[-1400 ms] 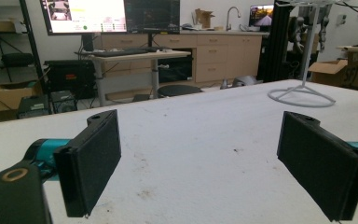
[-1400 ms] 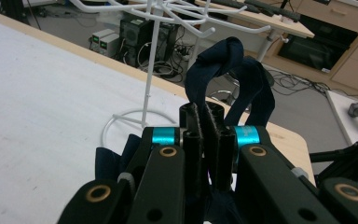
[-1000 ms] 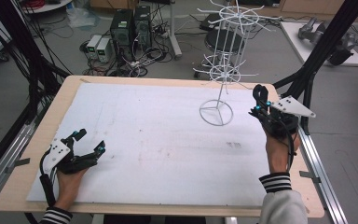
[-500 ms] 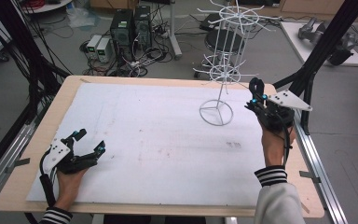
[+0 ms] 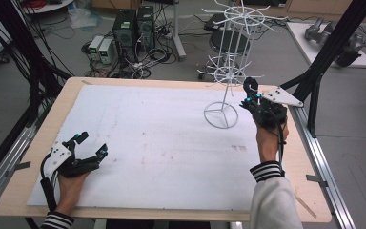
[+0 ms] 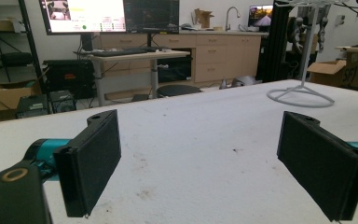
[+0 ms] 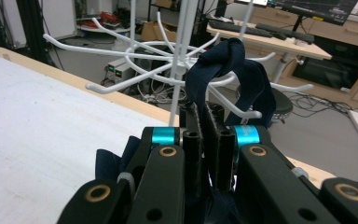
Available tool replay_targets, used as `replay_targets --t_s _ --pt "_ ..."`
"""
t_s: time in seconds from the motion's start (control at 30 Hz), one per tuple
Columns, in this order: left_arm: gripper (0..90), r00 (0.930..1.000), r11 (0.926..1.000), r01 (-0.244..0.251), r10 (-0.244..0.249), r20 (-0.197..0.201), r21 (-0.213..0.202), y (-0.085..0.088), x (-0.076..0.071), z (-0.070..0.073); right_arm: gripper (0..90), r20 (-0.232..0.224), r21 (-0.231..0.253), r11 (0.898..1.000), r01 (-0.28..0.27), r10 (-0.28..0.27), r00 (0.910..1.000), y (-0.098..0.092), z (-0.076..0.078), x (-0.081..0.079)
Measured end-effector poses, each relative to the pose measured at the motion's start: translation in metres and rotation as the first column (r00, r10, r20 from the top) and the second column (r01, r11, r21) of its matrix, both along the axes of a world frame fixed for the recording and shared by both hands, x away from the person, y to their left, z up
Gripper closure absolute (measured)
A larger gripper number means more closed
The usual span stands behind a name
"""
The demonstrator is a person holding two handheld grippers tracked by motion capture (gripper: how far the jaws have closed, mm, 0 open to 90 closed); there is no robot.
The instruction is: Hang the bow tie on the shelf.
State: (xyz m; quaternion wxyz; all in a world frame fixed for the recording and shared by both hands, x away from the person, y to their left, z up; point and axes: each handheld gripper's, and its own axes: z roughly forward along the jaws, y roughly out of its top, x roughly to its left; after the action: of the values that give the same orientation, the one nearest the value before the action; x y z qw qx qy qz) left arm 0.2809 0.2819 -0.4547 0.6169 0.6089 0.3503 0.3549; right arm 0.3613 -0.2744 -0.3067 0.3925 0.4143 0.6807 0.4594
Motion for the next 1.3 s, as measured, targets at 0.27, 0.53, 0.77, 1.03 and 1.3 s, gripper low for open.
replay_targets --t_s 0.27,0.53,0.77,1.03,1.3 --pt "13.8 1.0000 1.0000 0.000 0.000 0.000 0.000 0.000 0.000 0.000 85.8 -0.019 -0.010 1.000 -0.009 0.008 0.9998 0.005 -0.004 0.009" --pt "13.8 1.0000 1.0000 0.000 0.000 -0.001 -0.001 0.000 0.000 0.000 75.6 -0.046 0.008 1.000 -0.021 0.022 0.9987 0.002 -0.008 0.014" --pt "13.8 1.0000 1.0000 0.003 -0.003 -0.009 0.002 0.000 0.001 0.000 35.4 -0.068 -0.033 0.999 -0.009 0.007 0.9977 0.004 -0.008 0.010" --pt "13.8 0.9999 1.0000 0.005 -0.005 -0.010 -0.002 0.000 0.001 0.000 10.9 -0.075 0.021 1.000 -0.020 0.021 0.9970 0.004 -0.014 -0.008" --pt "13.8 1.0000 1.0000 0.006 -0.006 -0.003 -0.002 0.001 0.000 0.000 10.3 -0.028 0.194 0.977 -0.086 0.093 0.9953 -0.006 -0.053 -0.047"
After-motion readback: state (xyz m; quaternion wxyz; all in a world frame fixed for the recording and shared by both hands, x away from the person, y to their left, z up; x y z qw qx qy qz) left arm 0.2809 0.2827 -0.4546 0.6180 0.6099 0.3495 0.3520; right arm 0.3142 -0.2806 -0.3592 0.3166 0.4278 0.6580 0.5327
